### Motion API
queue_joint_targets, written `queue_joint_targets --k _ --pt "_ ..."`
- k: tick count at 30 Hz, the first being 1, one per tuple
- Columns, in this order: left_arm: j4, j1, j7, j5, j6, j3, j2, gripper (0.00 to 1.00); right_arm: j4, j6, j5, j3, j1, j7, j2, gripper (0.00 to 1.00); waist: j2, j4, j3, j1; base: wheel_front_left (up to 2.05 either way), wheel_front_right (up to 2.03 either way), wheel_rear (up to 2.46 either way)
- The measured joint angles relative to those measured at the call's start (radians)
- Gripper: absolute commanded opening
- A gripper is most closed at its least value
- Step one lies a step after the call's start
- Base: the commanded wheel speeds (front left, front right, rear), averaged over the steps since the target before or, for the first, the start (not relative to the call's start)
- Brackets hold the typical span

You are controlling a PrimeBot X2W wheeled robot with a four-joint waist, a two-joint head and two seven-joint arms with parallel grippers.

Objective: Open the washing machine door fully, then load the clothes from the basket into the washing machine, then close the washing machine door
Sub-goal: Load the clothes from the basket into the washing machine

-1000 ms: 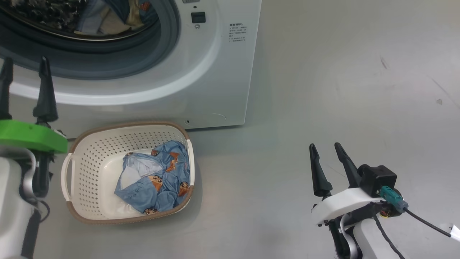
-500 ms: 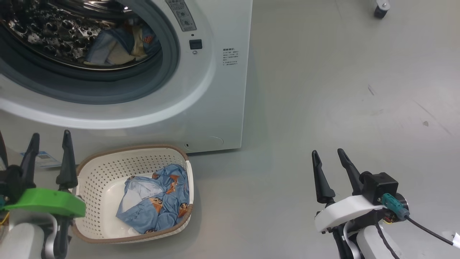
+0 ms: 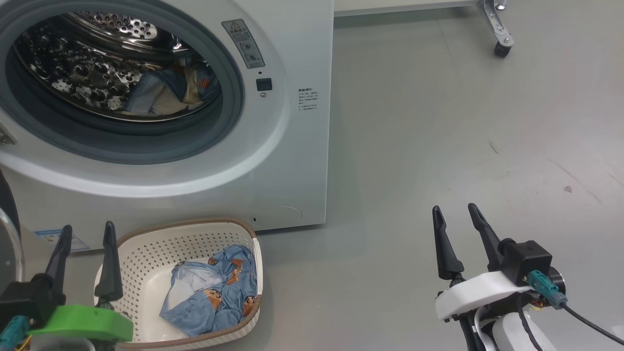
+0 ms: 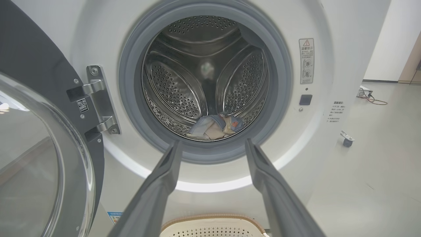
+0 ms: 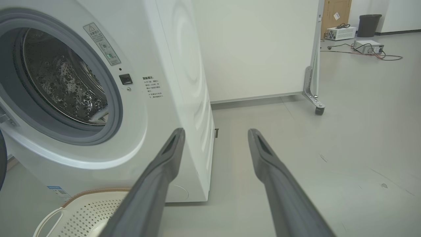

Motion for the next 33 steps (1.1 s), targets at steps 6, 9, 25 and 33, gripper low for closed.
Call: queue_joint_targets --k 6,9,25,33 --pt "-0.023 0.063 0.0 0.007 0.009 0.011 -0.009 1.0 -0.019 0.0 -0.016 0.0 0.017 0.0 -0.005 1.0 0.0 -0.003 -0.023 0.0 0.0 0.0 0.0" --pt "-0.04 0.091 0.0 0.016 0.012 0.02 -0.023 1.0 -0.036 0.0 -0.016 -0.001 0.027 0.0 -0.005 1.0 0.0 -0.005 -0.03 0.0 0.0 0.0 0.0" --pt "-0.105 0.166 0.0 0.052 0.011 0.044 -0.075 1.0 -0.081 0.001 -0.033 -0.008 0.057 0.0 -0.009 1.0 0.0 -0.005 -0.05 0.0 0.0 0.0 0.0" --pt "-0.121 0.189 0.0 0.063 -0.002 0.063 -0.087 1.0 -0.094 0.001 -0.036 -0.011 0.075 0.0 -0.009 1.0 0.0 0.008 -0.05 0.0 0.0 0.0 0.0"
